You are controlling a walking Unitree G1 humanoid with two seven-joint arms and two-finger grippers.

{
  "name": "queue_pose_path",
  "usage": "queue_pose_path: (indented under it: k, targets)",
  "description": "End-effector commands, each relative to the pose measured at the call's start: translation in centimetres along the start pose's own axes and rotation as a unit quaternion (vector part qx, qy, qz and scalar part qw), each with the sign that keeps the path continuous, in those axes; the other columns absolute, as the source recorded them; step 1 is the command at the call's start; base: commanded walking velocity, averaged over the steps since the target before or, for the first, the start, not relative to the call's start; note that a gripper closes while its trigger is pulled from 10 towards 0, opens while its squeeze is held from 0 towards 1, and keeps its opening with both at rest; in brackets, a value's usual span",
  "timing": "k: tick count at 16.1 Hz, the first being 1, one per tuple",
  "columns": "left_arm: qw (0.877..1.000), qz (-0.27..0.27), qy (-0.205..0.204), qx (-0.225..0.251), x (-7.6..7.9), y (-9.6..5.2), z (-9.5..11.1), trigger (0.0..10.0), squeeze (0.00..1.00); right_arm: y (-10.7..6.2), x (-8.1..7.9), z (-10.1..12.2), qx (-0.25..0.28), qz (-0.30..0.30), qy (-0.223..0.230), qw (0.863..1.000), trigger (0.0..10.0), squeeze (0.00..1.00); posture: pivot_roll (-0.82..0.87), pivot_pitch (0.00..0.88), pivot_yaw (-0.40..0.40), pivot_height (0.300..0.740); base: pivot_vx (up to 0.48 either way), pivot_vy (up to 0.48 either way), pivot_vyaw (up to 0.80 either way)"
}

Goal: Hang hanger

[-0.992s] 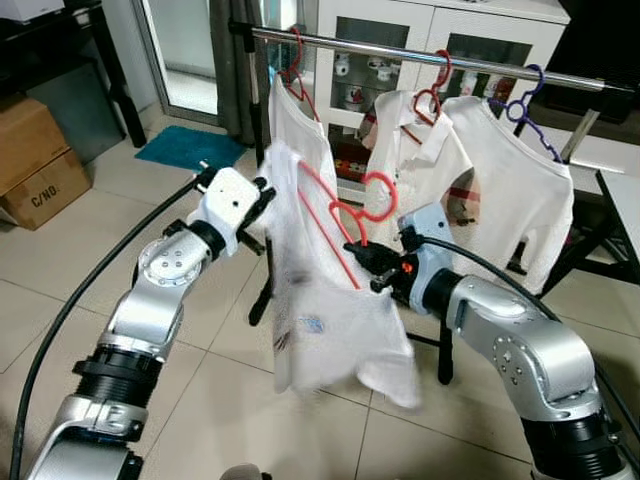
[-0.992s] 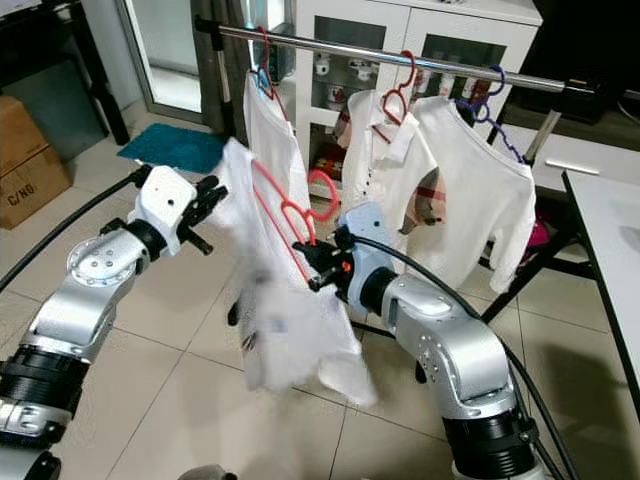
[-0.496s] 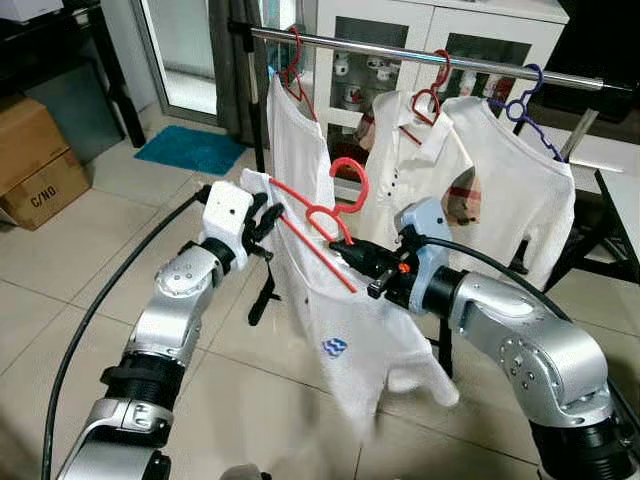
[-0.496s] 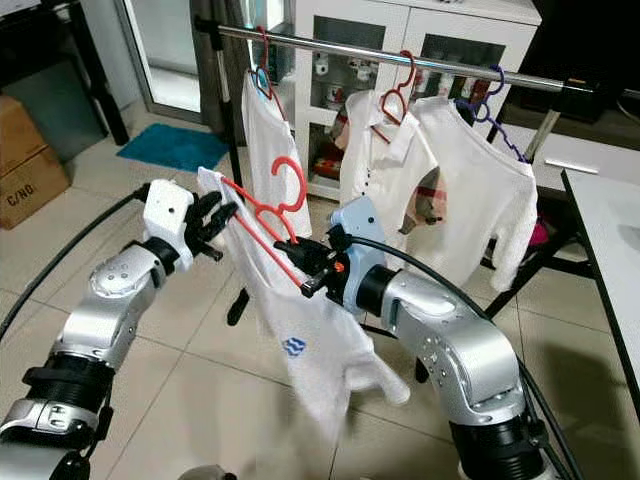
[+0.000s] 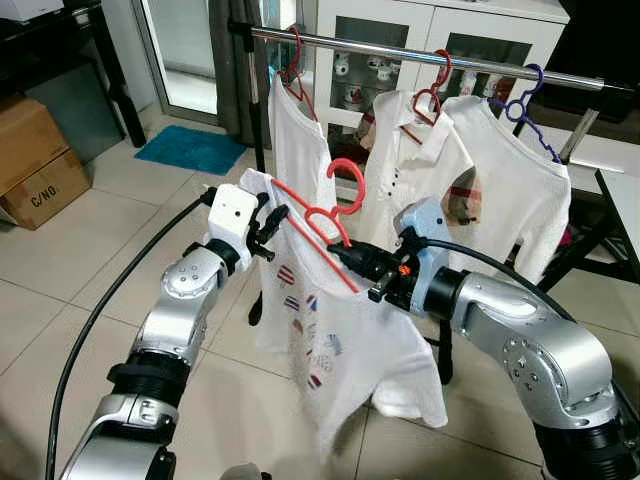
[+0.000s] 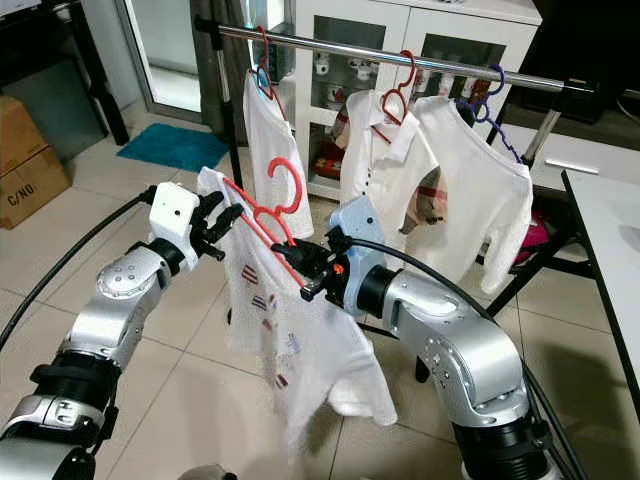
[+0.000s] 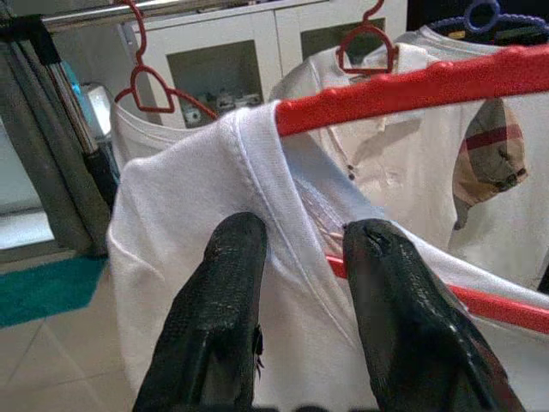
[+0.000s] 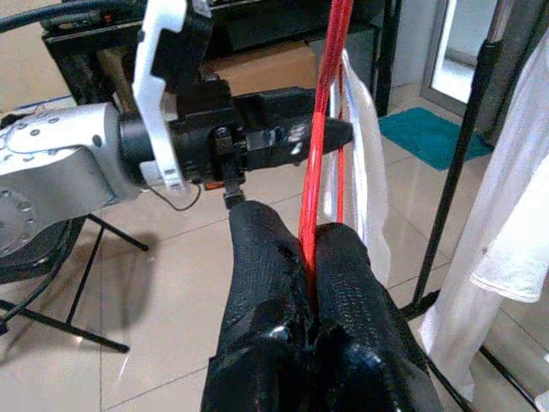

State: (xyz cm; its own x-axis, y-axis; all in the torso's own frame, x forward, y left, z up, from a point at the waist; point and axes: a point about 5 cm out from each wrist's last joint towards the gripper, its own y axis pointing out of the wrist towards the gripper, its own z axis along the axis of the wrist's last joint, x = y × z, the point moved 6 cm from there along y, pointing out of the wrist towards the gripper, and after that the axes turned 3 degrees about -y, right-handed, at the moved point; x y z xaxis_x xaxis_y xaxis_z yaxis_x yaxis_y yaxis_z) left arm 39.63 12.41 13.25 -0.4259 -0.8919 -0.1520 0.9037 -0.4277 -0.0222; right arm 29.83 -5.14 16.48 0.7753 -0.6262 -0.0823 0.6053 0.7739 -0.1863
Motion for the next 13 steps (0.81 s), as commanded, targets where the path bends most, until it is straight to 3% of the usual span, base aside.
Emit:
queue_pose_path:
  k: [1, 2, 3, 13]
  targets:
    - [1.000, 0.002, 0.017, 0.007, -0.1, 0.4, 0.7, 4.5, 0.00, -0.2, -0.9, 1.1, 0.020, 0.021, -0.011, 1.000, 0.0, 0.00, -0.03, 0.000, -0.016, 0.740, 0.000, 0.000, 0.00]
    - [1.000, 0.006, 0.019, 0.007, -0.2, 0.5, 0.7, 0.4, 0.00, -0.2, -0.9, 1.0, 0.018, 0.020, -0.011, 1.000, 0.0, 0.00, -0.03, 0.000, -0.016, 0.740, 0.000, 0.000, 0.00]
    - [1.000, 0.007, 0.021, 0.007, -0.3, 0.5, 0.7, 0.0, 0.00, -0.2, -0.9, 1.0, 0.017, 0.019, -0.011, 1.000, 0.0, 0.00, -0.03, 0.000, -0.016, 0.740, 0.000, 0.000, 0.00]
    - [1.000, 0.002, 0.016, 0.020, -0.4, 0.4, 1.1, 0.0, 0.00, -0.2, 0.1, 0.7, 0.009, -0.003, -0.011, 1.000, 0.0, 0.00, -0.03, 0.000, -0.020, 0.740, 0.000, 0.000, 0.00]
